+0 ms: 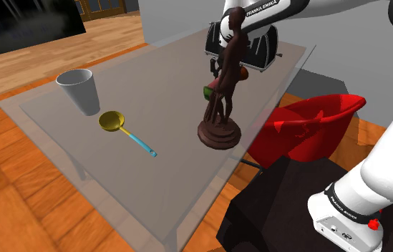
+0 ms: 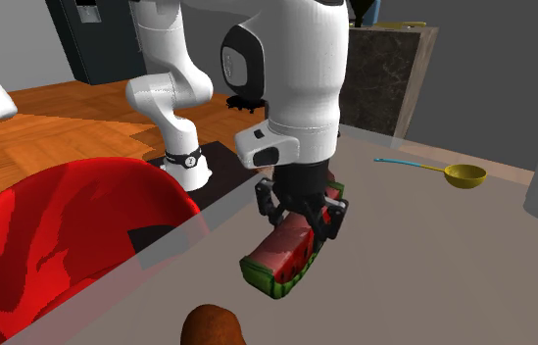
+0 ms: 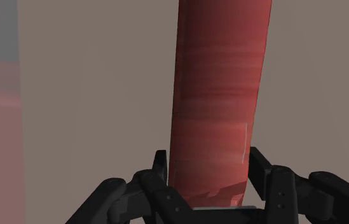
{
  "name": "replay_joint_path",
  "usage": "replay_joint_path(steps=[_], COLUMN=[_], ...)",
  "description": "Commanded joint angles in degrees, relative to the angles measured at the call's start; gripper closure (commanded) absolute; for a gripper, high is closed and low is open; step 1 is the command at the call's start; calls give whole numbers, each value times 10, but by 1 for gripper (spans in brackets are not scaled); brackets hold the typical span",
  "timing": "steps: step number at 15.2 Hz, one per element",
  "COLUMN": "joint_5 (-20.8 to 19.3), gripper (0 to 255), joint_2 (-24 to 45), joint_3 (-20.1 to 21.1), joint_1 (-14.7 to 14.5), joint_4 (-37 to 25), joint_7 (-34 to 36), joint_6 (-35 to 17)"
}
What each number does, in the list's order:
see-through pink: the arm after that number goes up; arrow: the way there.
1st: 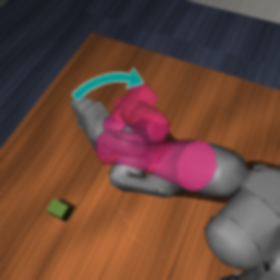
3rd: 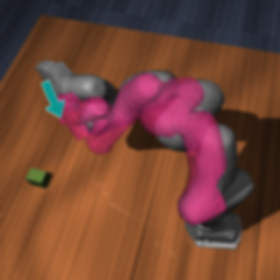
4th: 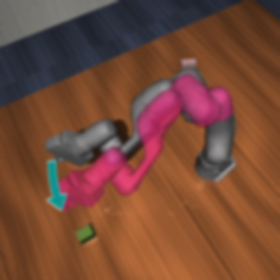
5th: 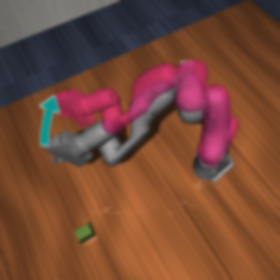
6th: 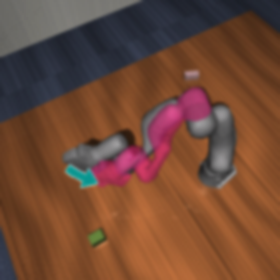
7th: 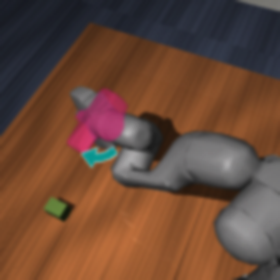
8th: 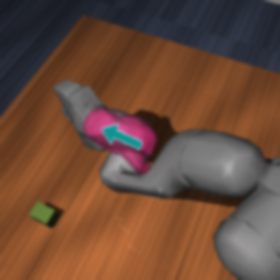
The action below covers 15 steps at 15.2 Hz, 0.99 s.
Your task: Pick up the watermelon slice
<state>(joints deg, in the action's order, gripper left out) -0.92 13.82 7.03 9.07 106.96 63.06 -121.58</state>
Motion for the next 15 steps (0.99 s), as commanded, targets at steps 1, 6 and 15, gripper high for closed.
replay_joint_path(steps=[1, 6, 15], joint_5=[1, 2, 4], gripper=[255, 255, 255], joint_2=[-5, -17, -31], joint_3=[1, 1, 1], joint_1=[0, 0, 0], joint_4=[-9, -31, -69], joint_7=[1, 0, -1], joint_6=[13, 48, 99])
